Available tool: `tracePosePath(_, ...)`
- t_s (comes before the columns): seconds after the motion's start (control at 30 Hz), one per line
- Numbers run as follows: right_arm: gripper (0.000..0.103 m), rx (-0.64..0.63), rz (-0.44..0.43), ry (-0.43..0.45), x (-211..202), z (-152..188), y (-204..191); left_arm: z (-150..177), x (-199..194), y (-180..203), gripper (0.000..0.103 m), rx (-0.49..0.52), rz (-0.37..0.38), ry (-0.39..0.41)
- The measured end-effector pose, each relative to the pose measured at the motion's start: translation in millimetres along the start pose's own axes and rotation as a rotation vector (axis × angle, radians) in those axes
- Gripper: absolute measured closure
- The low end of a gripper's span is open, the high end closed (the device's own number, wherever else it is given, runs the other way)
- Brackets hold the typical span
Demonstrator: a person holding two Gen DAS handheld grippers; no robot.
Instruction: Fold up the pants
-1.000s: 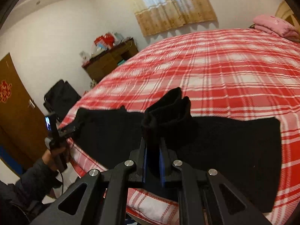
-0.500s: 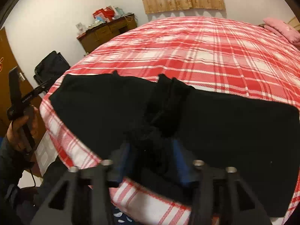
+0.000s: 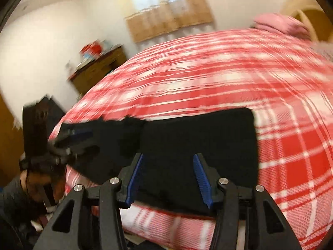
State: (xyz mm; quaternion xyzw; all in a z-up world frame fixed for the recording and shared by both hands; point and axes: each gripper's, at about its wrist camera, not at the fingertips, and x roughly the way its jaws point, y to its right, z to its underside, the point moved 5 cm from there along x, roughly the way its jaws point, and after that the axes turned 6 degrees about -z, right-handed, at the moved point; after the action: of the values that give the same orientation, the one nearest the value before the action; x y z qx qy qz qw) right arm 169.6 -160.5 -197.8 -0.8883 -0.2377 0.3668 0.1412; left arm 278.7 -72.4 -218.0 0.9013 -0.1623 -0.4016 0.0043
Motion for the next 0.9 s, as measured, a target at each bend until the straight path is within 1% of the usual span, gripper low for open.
tracePosePath(0.03, 0.052, 0.017, 0.002, 0.007, -0.3, -1.4, 4.3, -2.0, 9.8, 5.3, 0.022, 0.007, 0.007, -0.021)
tracePosePath(0.07, 0.052, 0.031, 0.009, 0.014, -0.4, -1.3, 8.4, 0.4, 13.9, 10.8, 0.024, 0.006, 0.011, -0.035)
tracePosePath(0.1, 0.052, 0.040, 0.011, 0.017, -0.1, -1.6, 11.7, 1.6, 19.7, 14.6, 0.030, -0.001, 0.018, -0.049)
tracePosePath(0.13, 0.052, 0.044, 0.009, 0.017, 0.4, -1.5, 12.2, 0.0, 27.5, 17.1, 0.033, -0.008, 0.023, -0.064)
tracePosePath(0.17, 0.052, 0.044, 0.007, 0.019, 0.8, -1.6, 11.8, 2.5, 25.5, 20.1, 0.033, -0.013, 0.024, -0.068)
tracePosePath(0.2, 0.051, 0.042, 0.006, 0.023, -0.3, -0.9, 11.9, 2.9, 26.8, 23.5, 0.035, -0.014, 0.020, -0.063)
tracePosePath(0.23, 0.051, 0.037, 0.005, 0.027, -0.4, -0.7, 11.1, 4.2, 25.0, 25.8, 0.051, -0.008, 0.022, -0.060)
tracePosePath(0.27, 0.052, 0.032, 0.003, 0.030, -1.7, 0.0, 10.6, 5.8, 23.9, 30.1, 0.063, 0.006, 0.034, -0.066)
tracePosePath(0.3, 0.051, 0.029, 0.002, 0.036, -1.6, -0.4, 9.8, 7.3, 24.2, 34.0, 0.082, 0.024, 0.031, -0.080)
tracePosePath(0.4, 0.051, 0.030, 0.001, 0.051, -3.3, -1.3, 10.8, 10.5, 15.2, 35.9, 0.088, 0.020, 0.037, -0.080)
tracePosePath(0.53, 0.051, 0.036, 0.005, 0.096, -12.6, -2.6, 10.6, 6.1, -1.3, 31.0, 0.089, -0.025, 0.065, -0.066)
tracePosePath(0.63, 0.051, 0.032, -0.003, 0.141, -21.2, -6.2, 8.2, 6.7, -11.0, 20.7, 0.089, -0.060, 0.068, -0.060)
tracePosePath(0.73, 0.051, 0.014, -0.019, 0.159, -24.3, -7.9, 1.7, 9.0, -11.1, 5.9, 0.089, -0.082, 0.033, -0.061)
tracePosePath(0.77, 0.050, 0.008, -0.024, 0.155, -23.4, -8.0, 0.3, 9.4, -9.9, 2.1, 0.089, -0.086, 0.023, -0.058)
tracePosePath(0.83, 0.049, -0.009, -0.030, 0.117, -15.7, -5.4, -3.1, 11.0, -3.9, -4.0, 0.089, -0.095, 0.010, -0.065)
tracePosePath(0.9, 0.048, -0.018, -0.016, 0.075, -6.9, -0.3, -3.7, 15.4, 2.9, -7.5, 0.089, -0.106, 0.000, -0.089)
